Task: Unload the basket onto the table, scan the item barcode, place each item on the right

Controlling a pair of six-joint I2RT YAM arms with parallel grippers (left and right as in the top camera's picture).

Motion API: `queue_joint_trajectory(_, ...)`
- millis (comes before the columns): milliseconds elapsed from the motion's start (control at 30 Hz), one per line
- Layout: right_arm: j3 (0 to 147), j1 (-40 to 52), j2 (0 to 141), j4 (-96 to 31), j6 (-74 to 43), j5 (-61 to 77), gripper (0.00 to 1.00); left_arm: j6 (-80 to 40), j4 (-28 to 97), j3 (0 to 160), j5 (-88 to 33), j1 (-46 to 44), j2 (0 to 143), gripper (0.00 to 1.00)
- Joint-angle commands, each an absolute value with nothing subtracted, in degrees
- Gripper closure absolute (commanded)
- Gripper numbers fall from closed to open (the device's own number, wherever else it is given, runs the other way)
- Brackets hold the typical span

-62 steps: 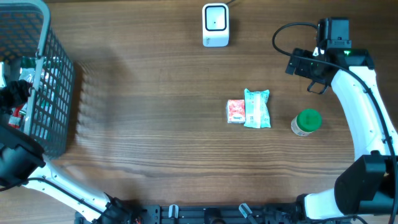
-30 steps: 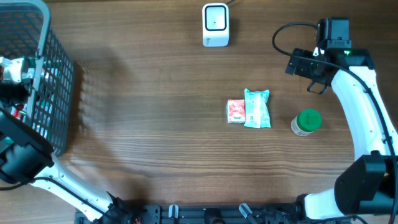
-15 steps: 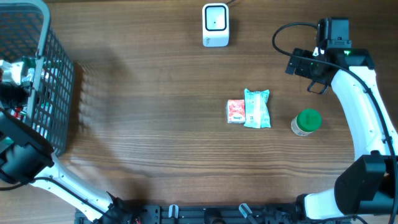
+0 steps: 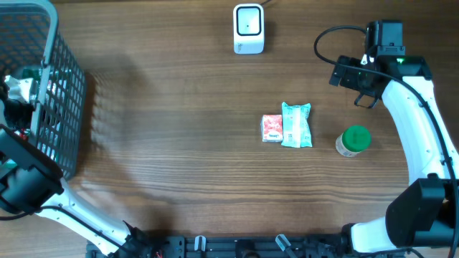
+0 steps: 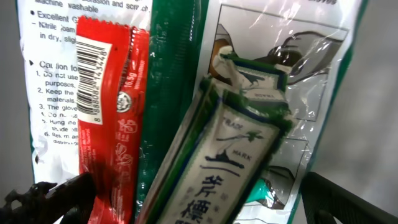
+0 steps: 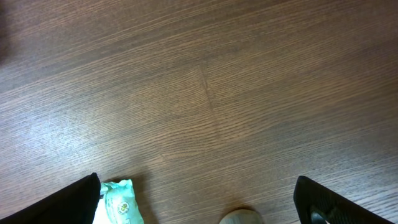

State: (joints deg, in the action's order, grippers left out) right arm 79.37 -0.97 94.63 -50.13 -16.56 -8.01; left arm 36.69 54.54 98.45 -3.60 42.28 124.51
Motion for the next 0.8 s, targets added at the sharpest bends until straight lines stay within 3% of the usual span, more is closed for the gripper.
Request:
queue_joint_trajectory(0, 79.9, -0.9, 94.3, -50.0, -16.1, -9.1, 0.00, 32.8, 53.9, 94.4, 1.6, 42.5, 125.7, 0.08)
queue_joint_trajectory(67, 79.9, -1.0, 94.3, -50.0, -16.1, -9.1, 0.00, 31.8, 53.2, 94.3, 1.5, 42.5, 125.7, 0.25)
queue_joint_trajectory(167, 79.9, -0.9, 94.3, -50.0, -16.1, -9.1, 0.00, 31.0, 52.9, 94.3, 1.5, 42.5, 125.7, 0.64)
queue_joint_trajectory(267, 79.9, -1.0, 94.3, -50.0, -16.1, -9.1, 0.00, 31.0, 52.9, 94.3, -0.6, 42.5, 125.7, 0.59)
queue_joint_trajectory(367, 79.9, -0.9, 94.3, -50.0, -16.1, -9.1, 0.00, 31.0, 52.9, 94.3, -3.9, 42.5, 125.7, 0.73)
queue_joint_trajectory(500, 79.9, -0.9, 94.3, -50.0, -16.1, -9.1, 0.00, 31.0, 52.7, 94.3, -4.5, 42.5, 125.7, 0.77)
queue_joint_trajectory(600, 79.9, -1.0, 94.3, -50.0, -16.1, -9.1, 0.00, 29.6, 52.3, 94.3, -4.5, 42.5, 125.7, 0.96)
queue_joint_trajectory(767, 79.9, -1.0, 94.3, -50.0, -16.1, -9.1, 0.00, 26.2, 50.0, 94.7, -5.1, 42.5, 125.4, 0.96)
